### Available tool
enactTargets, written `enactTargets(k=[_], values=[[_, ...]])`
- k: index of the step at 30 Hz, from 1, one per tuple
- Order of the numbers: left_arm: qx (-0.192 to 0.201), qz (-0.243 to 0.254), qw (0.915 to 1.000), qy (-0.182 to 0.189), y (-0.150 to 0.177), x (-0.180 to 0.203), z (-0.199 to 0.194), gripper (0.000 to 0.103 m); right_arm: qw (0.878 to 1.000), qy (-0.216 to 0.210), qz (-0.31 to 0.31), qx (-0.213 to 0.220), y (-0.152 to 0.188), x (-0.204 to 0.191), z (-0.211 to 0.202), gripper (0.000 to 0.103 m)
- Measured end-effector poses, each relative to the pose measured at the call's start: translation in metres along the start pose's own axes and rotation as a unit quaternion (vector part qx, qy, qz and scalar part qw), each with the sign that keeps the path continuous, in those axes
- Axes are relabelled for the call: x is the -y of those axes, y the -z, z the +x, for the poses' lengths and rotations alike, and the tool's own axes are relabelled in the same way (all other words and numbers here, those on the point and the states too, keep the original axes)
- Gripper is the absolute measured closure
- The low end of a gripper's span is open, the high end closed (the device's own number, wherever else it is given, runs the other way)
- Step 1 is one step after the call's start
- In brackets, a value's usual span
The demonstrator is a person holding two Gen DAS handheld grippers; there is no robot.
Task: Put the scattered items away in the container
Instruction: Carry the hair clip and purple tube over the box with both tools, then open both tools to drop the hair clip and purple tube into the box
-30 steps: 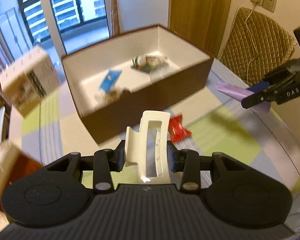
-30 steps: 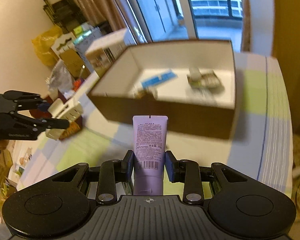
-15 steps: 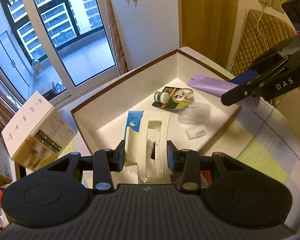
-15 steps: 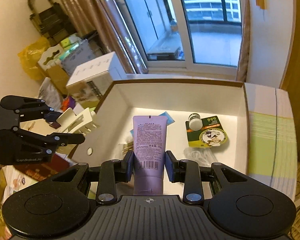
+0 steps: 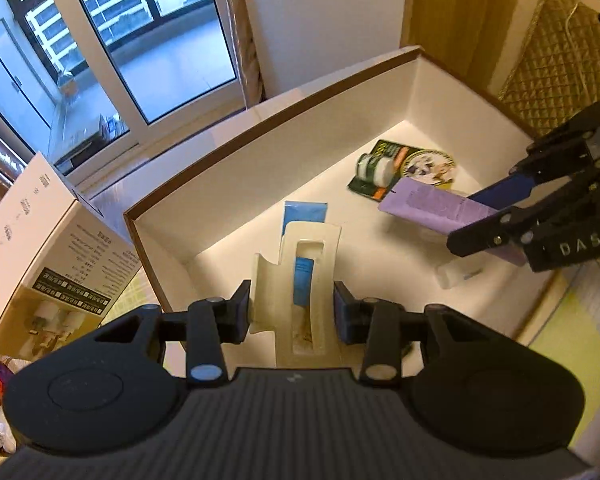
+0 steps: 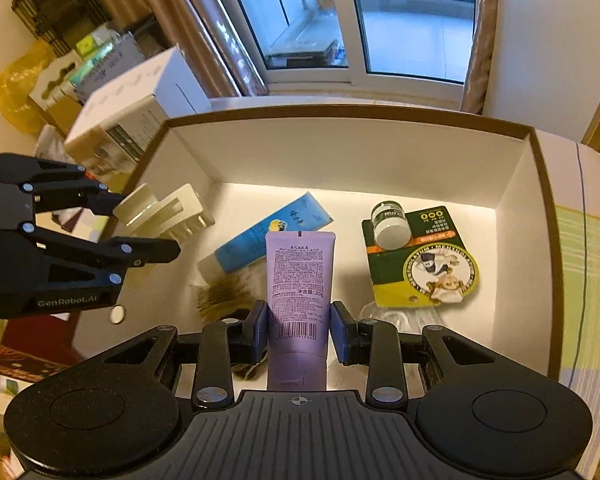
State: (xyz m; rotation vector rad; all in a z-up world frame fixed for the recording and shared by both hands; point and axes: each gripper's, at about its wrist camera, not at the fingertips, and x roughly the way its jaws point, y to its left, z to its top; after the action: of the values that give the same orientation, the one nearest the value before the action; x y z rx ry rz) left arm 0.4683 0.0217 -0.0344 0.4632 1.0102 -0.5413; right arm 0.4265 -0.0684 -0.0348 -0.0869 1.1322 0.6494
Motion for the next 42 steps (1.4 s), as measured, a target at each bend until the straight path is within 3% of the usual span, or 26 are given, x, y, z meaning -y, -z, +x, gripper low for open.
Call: enactTargets(k=[19, 31, 38, 39, 42], values=[[-0.049, 0.026, 0.9982, -0.023, -0.021, -0.019, 0.073, 0.068, 0.998, 0.036, 0.004, -0.041, -0.018, 0.011, 0.064, 0.068], [-0.049, 0.049, 0.9953, -0.068, -0.027, -0.018, 0.093, 0.066, 0.998, 0.051, -0.008, -0.039, -0.022, 0.006, 0.077, 0.067], [-0.041, 0.048, 0.9960, -0.063, -0.026, -0.018, 0.090, 0.063, 0.998, 0.042, -0.031, -0.036, -0.023, 0.004, 0.076, 0.067], [-0.040, 0.047, 0.9962, -0.061, -0.026, -0.018, 0.089, 0.062, 0.998, 0.041, -0.036, -0.036, -0.023, 0.003, 0.074, 0.065], [-0.038, 0.043, 0.9965, -0.061, -0.025, -0.018, 0.083, 0.060, 0.997, 0.046, -0.057, -0.020, -0.018, 0.001, 0.064, 0.024]])
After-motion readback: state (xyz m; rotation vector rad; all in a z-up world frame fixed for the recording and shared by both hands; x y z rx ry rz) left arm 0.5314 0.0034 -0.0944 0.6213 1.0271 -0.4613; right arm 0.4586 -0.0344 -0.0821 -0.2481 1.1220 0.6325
